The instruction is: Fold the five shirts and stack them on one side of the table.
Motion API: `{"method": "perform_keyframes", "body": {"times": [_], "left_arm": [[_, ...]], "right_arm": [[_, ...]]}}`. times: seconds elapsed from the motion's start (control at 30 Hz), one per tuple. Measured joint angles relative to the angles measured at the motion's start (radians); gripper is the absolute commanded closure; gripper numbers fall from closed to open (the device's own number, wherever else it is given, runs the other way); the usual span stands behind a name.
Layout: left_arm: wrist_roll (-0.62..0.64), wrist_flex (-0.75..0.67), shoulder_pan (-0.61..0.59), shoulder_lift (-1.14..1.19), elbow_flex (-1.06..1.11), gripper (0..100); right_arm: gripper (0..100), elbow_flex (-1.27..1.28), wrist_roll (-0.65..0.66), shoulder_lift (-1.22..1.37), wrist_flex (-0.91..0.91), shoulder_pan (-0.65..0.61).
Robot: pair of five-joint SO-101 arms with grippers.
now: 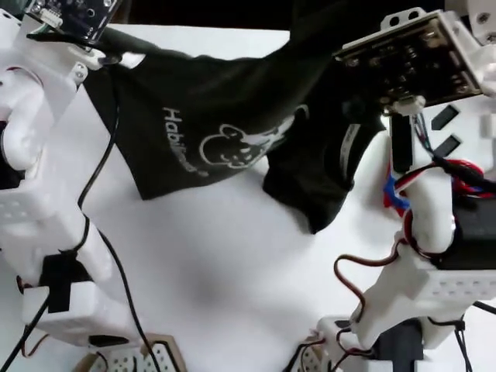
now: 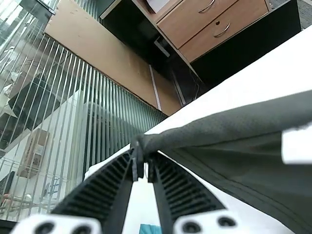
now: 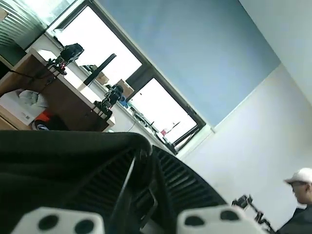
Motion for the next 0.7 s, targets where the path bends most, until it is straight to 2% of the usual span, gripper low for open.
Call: {"method": "perform_keyframes", "body": {"times": [0.37, 0.7], "left_arm": [[-0.002, 0.0, -0.11, 0.0, 0.0, 97], [0.009, -0.009, -0.126, -0.006, -0.006, 97]], "right_arm": [[97.8, 0.029, -0.157, 0.081, 0.003, 0.255], [97.8, 0.031, -0.161, 0.114, 0.003, 0.307]]}}
